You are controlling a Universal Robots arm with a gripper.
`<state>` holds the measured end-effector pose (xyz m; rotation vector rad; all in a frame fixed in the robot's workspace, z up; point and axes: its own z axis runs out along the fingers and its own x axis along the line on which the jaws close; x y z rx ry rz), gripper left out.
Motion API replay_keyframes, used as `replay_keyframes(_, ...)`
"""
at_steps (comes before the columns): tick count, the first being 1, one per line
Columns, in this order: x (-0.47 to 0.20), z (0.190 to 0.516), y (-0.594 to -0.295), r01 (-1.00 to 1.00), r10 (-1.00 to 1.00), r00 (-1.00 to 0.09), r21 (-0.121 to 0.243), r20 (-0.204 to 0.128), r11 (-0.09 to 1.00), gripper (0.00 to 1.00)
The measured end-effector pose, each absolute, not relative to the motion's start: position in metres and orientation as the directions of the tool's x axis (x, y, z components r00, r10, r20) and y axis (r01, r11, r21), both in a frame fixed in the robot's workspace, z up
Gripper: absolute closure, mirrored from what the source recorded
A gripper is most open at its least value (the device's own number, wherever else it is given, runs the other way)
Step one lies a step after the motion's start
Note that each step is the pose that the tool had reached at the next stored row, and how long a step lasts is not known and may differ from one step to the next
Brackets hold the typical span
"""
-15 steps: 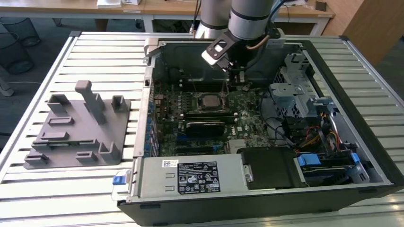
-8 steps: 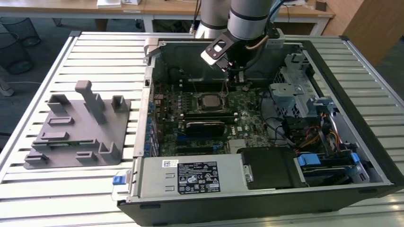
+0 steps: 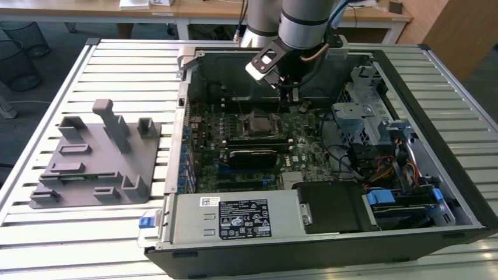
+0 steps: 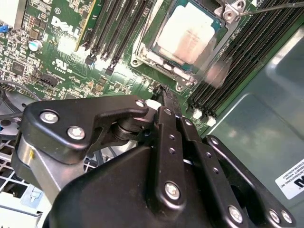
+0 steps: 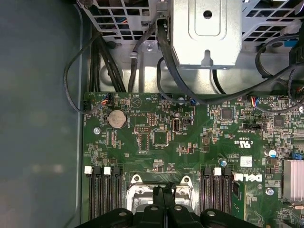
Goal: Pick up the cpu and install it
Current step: 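Close the cpu cover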
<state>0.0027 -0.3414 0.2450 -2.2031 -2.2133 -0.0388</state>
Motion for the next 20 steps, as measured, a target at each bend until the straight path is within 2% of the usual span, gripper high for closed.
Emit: replay_keyframes(20,-0.029,0.238,-0.343,1.000,1.000,-0.005,0.006,0.031,0.005,0.89)
